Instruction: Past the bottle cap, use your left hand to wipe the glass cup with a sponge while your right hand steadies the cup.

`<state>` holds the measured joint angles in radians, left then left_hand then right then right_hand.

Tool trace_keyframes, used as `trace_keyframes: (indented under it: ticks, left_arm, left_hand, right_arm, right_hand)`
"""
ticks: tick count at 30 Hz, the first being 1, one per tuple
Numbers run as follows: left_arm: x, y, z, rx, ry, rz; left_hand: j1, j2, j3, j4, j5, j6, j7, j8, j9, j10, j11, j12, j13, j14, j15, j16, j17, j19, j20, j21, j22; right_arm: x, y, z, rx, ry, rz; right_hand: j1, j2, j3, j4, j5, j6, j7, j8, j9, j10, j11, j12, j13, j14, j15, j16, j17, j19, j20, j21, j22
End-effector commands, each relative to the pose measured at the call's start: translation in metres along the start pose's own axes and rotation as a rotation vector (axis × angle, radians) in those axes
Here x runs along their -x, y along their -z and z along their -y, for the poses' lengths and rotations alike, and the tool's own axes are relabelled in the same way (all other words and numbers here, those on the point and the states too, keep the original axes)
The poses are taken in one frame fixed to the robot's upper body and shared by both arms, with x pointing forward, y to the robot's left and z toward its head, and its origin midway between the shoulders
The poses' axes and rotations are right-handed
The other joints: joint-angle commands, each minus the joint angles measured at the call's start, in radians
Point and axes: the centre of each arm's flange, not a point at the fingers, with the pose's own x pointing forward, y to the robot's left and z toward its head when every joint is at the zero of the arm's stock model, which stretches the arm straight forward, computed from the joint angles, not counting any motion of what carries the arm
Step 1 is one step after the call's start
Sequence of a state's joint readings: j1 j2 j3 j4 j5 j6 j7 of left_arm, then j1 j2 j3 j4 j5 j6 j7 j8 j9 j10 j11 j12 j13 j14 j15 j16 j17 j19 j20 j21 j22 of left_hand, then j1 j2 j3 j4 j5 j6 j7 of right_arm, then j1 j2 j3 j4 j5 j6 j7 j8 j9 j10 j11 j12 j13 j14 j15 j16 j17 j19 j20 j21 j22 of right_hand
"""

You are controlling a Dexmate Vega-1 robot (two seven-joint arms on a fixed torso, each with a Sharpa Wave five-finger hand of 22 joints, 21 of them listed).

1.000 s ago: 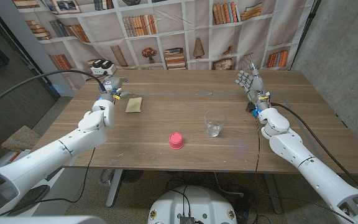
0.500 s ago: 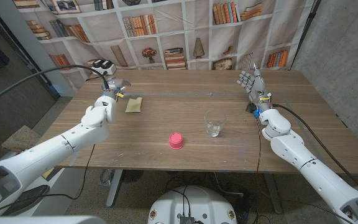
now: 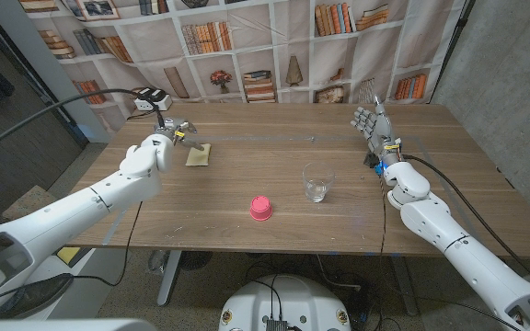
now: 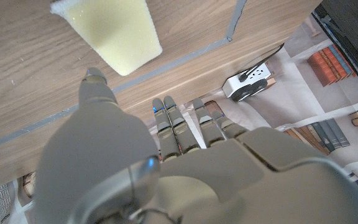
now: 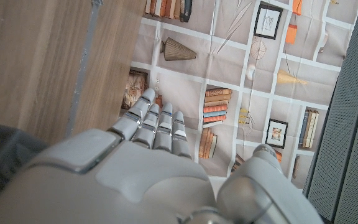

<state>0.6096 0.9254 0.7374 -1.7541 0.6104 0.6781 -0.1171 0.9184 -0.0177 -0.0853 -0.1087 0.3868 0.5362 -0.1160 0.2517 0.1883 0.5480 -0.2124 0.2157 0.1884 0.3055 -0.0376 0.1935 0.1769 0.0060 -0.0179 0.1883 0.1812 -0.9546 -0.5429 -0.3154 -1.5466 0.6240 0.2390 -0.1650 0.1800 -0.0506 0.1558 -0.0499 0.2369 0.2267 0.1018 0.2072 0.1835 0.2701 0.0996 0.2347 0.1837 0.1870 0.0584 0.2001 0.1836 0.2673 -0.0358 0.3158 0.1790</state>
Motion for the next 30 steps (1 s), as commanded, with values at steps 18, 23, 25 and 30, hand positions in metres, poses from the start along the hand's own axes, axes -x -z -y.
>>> trace_keyframes:
  ticks: [18, 23, 25, 30]
  left_arm:
    - [-0.0175, -0.0031, -0.0064, -0.013, 0.199, -0.005]
    - [-0.0171, -0.0024, -0.0070, -0.022, 0.194, -0.012]
    - [-0.0176, -0.0021, -0.0072, -0.022, 0.194, -0.014]
    - [-0.0203, -0.0009, -0.0041, -0.014, 0.197, -0.017]
  left_hand:
    - [0.052, 0.028, 0.004, -0.014, 0.003, -0.013, 0.014, -0.020, 0.006, -0.002, 0.046, -0.011, 0.004, -0.015, -0.106, -0.006, 0.000, -0.024, -0.001, 0.004, -0.001]
    - [0.075, 0.039, 0.011, -0.020, 0.002, -0.018, 0.014, -0.025, 0.008, -0.005, 0.038, -0.013, 0.004, -0.018, -0.104, -0.007, -0.001, -0.022, 0.006, 0.006, -0.002]
    - [0.078, 0.040, 0.011, -0.021, 0.002, -0.017, 0.012, -0.025, 0.008, -0.005, 0.037, -0.013, 0.004, -0.017, -0.104, -0.007, -0.001, -0.022, 0.006, 0.006, -0.002]
    - [0.092, 0.047, 0.015, -0.024, 0.000, -0.021, 0.011, -0.028, 0.009, -0.003, 0.036, -0.012, 0.004, -0.019, -0.104, -0.007, -0.001, -0.019, 0.015, 0.008, -0.002]
  right_arm:
    - [0.0024, 0.0046, -0.0014, -0.004, 0.013, -0.029]
    - [0.0038, 0.0048, -0.0014, -0.002, 0.016, -0.035]
    - [0.0042, 0.0049, -0.0013, -0.003, 0.015, -0.036]
    - [0.0049, 0.0050, -0.0005, 0.000, 0.017, -0.042]
  right_hand:
    - [-0.002, 0.012, -0.003, 0.003, -0.003, 0.010, -0.001, -0.005, 0.005, 0.006, 0.001, -0.007, 0.003, 0.010, 0.002, -0.005, 0.005, 0.011, -0.004, -0.006, 0.003]
    - [-0.002, 0.013, -0.003, 0.003, -0.004, 0.011, -0.001, -0.005, 0.005, 0.006, 0.001, -0.007, 0.003, 0.010, 0.003, -0.005, 0.005, 0.010, -0.002, -0.008, 0.003]
    - [-0.002, 0.013, -0.003, 0.003, -0.004, 0.011, -0.001, -0.005, 0.005, 0.006, 0.001, -0.007, 0.003, 0.010, 0.003, -0.005, 0.005, 0.010, -0.002, -0.008, 0.003]
    - [-0.002, 0.014, -0.003, 0.003, -0.004, 0.011, 0.000, -0.005, 0.005, 0.006, 0.001, -0.008, 0.003, 0.011, 0.003, -0.005, 0.005, 0.010, -0.001, -0.010, 0.003]
